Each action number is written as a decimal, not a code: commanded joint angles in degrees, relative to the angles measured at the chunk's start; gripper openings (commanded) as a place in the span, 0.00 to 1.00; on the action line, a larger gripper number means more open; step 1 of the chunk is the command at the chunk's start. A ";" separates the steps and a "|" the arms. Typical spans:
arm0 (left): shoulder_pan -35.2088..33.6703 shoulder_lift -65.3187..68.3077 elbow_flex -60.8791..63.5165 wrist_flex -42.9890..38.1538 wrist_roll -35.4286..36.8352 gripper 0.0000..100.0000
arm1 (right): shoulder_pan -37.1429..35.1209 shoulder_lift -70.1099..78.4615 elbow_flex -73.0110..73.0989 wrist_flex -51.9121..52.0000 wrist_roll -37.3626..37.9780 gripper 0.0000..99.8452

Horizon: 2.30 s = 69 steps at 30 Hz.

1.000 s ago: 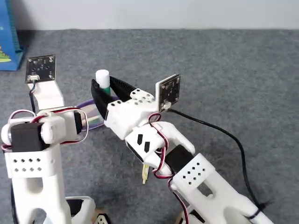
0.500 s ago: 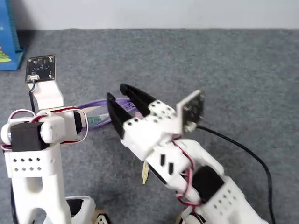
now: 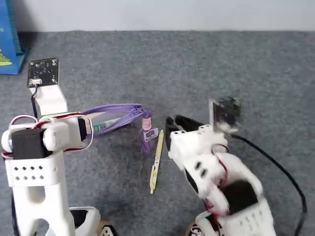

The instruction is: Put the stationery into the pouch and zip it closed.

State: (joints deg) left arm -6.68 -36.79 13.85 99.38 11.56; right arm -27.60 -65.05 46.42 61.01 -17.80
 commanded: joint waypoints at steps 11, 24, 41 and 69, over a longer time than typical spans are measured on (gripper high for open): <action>0.00 0.35 -0.40 1.14 0.44 0.01 | 1.36 45.93 -1.32 -12.00 -3.69 0.07; 0.00 0.35 -0.40 1.14 0.53 0.01 | -0.48 60.09 -5.54 -23.60 -2.99 0.22; 0.00 0.35 -0.31 1.14 0.53 0.01 | -1.89 62.20 -10.11 -24.13 -5.45 0.17; 0.00 0.35 -0.22 1.14 0.53 0.01 | 6.46 62.37 -9.49 -17.01 -4.75 0.01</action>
State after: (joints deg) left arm -6.68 -36.62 13.85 99.38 11.56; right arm -23.47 2.29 38.86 38.95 -23.69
